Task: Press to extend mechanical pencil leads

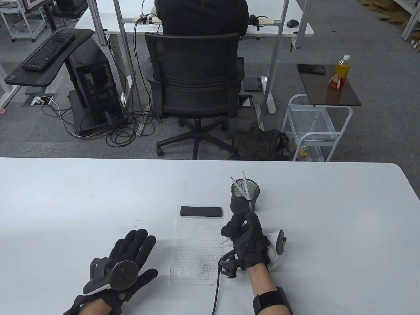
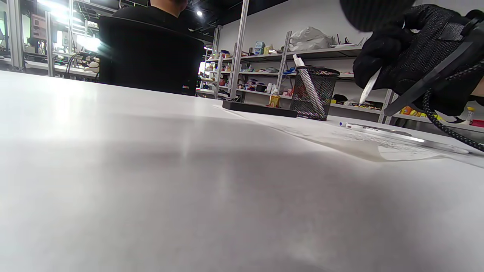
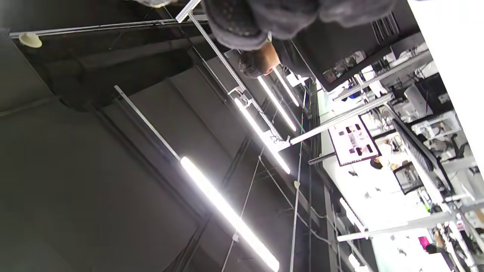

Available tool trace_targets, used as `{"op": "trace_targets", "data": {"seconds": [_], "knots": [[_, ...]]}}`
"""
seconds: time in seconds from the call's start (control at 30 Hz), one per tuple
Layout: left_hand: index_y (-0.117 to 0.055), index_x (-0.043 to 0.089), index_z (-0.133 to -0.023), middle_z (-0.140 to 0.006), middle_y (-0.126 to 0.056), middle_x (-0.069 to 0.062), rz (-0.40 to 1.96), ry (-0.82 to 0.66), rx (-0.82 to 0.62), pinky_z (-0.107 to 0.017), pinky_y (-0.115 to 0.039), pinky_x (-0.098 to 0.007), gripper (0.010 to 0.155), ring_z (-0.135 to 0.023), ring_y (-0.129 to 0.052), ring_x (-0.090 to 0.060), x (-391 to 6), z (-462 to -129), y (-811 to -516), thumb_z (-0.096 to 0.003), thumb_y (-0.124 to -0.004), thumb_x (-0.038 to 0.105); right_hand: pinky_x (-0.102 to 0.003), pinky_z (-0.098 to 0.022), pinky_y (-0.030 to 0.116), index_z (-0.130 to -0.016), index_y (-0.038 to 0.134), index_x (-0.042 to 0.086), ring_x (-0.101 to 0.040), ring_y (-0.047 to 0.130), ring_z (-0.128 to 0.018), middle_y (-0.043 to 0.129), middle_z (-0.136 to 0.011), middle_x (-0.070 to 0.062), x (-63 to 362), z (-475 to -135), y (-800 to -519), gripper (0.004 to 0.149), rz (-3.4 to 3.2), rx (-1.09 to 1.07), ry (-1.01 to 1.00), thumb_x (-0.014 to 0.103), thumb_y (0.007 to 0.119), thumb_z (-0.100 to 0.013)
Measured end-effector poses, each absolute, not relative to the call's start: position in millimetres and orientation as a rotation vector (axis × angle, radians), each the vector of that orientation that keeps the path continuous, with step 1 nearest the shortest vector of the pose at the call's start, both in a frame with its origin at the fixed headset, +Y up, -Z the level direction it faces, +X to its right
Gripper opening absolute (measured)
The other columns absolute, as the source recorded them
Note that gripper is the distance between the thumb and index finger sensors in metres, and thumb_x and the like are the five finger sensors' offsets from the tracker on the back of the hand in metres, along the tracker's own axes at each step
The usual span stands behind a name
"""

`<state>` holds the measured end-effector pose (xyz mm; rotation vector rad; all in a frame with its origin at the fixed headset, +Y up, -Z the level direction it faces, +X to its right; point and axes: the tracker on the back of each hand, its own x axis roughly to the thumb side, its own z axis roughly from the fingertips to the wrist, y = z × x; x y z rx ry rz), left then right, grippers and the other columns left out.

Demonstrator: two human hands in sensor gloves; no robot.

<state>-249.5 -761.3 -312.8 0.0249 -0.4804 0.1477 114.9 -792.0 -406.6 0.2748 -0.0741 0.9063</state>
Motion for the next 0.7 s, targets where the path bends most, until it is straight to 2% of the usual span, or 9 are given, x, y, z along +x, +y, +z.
{"op": "trace_targets", "data": {"seconds": [0.07,0.2,0.3,0.43,0.57,0.7], "knots": [[-0.022,0.026,-0.114,-0.12,-0.019,-0.012,0.145,-0.482,0.024,-0.077,-0.036,-0.065,0.091,-0.112,-0.028,-0.044,-249,-313,-761,-0.0459,-0.067,0.063,-0.067,-0.044,0.073,-0.07,0.086,0.004,-0.041,0.085,-0.039,0.087,-0.046,-0.011,115,-406,-792,0.063,0.911,0.267,-0.074,0.059,0.057,-0.06],[-0.022,0.025,-0.115,-0.12,-0.019,-0.012,0.147,-0.483,0.024,-0.077,-0.036,-0.065,0.091,-0.112,-0.028,-0.045,-249,-313,-761,-0.0459,-0.067,0.063,-0.068,-0.044,0.073,-0.07,0.086,0.005,-0.041,0.086,-0.039,0.087,-0.046,-0.011,116,-408,-794,0.055,0.941,0.27,-0.078,0.051,0.058,-0.061],[-0.022,0.025,-0.115,-0.12,-0.019,-0.012,0.146,-0.483,0.026,-0.077,-0.036,-0.065,0.091,-0.112,-0.028,-0.045,-250,-313,-761,-0.0459,-0.068,0.063,-0.068,-0.044,0.073,-0.07,0.086,0.004,-0.042,0.085,-0.039,0.087,-0.046,-0.011,114,-408,-795,0.06,0.906,0.271,-0.066,0.057,0.058,-0.06],[-0.022,0.025,-0.115,-0.12,-0.019,-0.012,0.145,-0.484,0.026,-0.077,-0.036,-0.065,0.091,-0.112,-0.028,-0.044,-250,-313,-761,-0.0459,-0.067,0.063,-0.068,-0.044,0.073,-0.069,0.086,0.005,-0.042,0.085,-0.04,0.087,-0.045,-0.011,114,-409,-796,0.054,0.952,0.271,-0.071,0.051,0.058,-0.061],[-0.022,0.026,-0.115,-0.12,-0.019,-0.012,0.147,-0.483,0.023,-0.077,-0.036,-0.065,0.091,-0.112,-0.028,-0.045,-250,-313,-762,-0.0458,-0.067,0.063,-0.069,-0.047,0.07,-0.072,0.085,0.004,-0.043,0.084,-0.043,0.086,-0.049,-0.012,115,-410,-801,0.061,0.931,0.229,-0.083,0.057,0.058,-0.06],[-0.022,0.025,-0.115,-0.12,-0.019,-0.012,0.148,-0.483,0.023,-0.077,-0.036,-0.065,0.091,-0.112,-0.028,-0.045,-250,-313,-761,-0.0458,-0.068,0.063,-0.07,-0.049,0.067,-0.073,0.085,0.004,-0.044,0.083,-0.046,0.086,-0.05,-0.014,118,-410,-805,0.061,1.016,0.232,-0.098,0.056,0.057,-0.06]]}}
